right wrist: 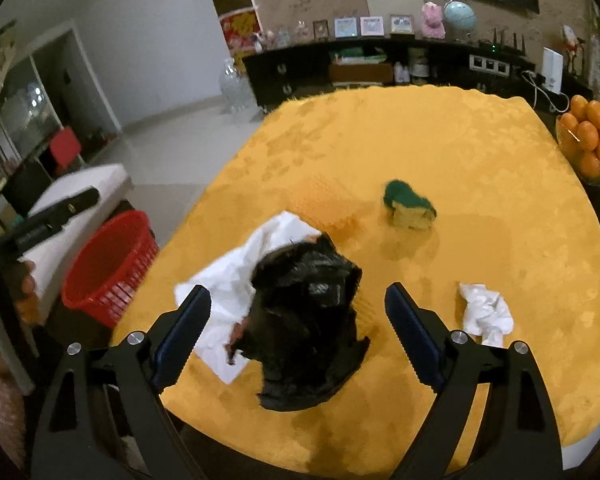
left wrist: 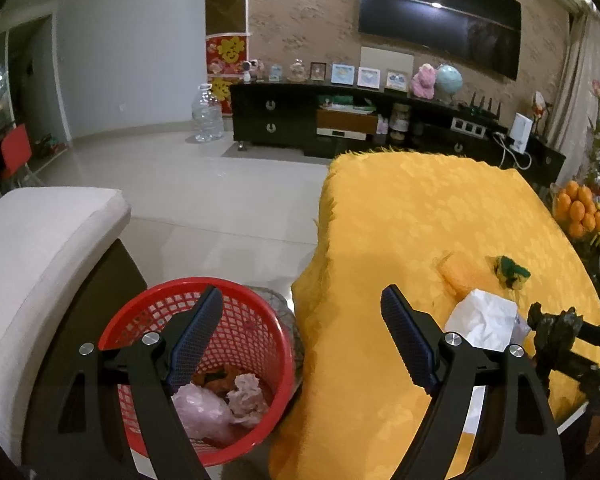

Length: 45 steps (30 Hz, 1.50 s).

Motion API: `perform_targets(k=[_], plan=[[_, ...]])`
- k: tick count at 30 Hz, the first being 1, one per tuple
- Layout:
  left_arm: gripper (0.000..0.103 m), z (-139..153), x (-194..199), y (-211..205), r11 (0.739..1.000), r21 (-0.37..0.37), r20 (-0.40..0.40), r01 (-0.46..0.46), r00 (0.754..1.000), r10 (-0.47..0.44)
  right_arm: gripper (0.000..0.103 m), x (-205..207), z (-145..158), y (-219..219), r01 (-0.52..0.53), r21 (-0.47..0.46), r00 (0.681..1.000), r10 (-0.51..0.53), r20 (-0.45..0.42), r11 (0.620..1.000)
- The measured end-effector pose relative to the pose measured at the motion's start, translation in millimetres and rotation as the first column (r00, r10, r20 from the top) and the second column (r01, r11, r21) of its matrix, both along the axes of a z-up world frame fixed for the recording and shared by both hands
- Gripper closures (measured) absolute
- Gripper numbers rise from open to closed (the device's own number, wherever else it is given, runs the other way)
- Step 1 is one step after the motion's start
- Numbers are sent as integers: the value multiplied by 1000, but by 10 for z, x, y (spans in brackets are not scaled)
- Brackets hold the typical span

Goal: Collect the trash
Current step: 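Grasp the black plastic bag with the right gripper while the left grasps a white tissue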

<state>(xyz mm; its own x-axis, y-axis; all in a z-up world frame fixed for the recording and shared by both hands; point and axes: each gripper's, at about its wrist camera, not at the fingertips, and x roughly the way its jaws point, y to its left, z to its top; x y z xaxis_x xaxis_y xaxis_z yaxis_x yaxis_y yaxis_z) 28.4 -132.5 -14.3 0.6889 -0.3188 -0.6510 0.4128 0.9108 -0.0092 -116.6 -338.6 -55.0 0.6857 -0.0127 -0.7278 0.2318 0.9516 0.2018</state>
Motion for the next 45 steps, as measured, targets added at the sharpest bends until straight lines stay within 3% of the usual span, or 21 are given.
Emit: perform_targets(k=[2, 4, 7, 24, 29, 33, 41, 42, 45], plan=[[25, -12, -4, -25, 1000, 2, -2, 7, 1000, -7, 29, 10, -42, -52, 8, 1, 1000, -8, -15, 1000], [25, -20, -13, -45, 1000, 3, -3, 15, 1000, -15, 49, 31, -97, -122, 18, 27, 999, -17, -43, 999], [25, -35, -31, -97, 1000, 10, -5, 29, 1000, -29, 61, 35, -131, -221, 37, 37, 998, -35, -58, 999], [25, -213, -232, -522, 979, 41, -40, 197, 980, -196, 63, -181, 43, -593, 183, 45, 983, -184, 18, 982], [25, -318, -319, -776, 953, 25, -87, 301, 950, -298, 63, -201, 56, -592, 182, 47, 983, -183, 25, 982], [25, -484, -313, -996, 929, -8, -174, 371, 914, -367, 63, -210, 55, -603, 179, 47, 983, -180, 25, 983], [25, -786, -238, -1243, 919, -9, -264, 393, 886, -382, 63, -261, 72, -632, 189, 56, 981, -191, 33, 980], [27, -800, -234, -1248, 919, -17, -271, 395, 882, -384, 63, -263, 73, -638, 189, 58, 981, -191, 33, 980], [56, -834, -213, -1257, 912, -48, -304, 407, 864, -402, 63, -265, 76, -637, 187, 58, 981, -189, 35, 981]])
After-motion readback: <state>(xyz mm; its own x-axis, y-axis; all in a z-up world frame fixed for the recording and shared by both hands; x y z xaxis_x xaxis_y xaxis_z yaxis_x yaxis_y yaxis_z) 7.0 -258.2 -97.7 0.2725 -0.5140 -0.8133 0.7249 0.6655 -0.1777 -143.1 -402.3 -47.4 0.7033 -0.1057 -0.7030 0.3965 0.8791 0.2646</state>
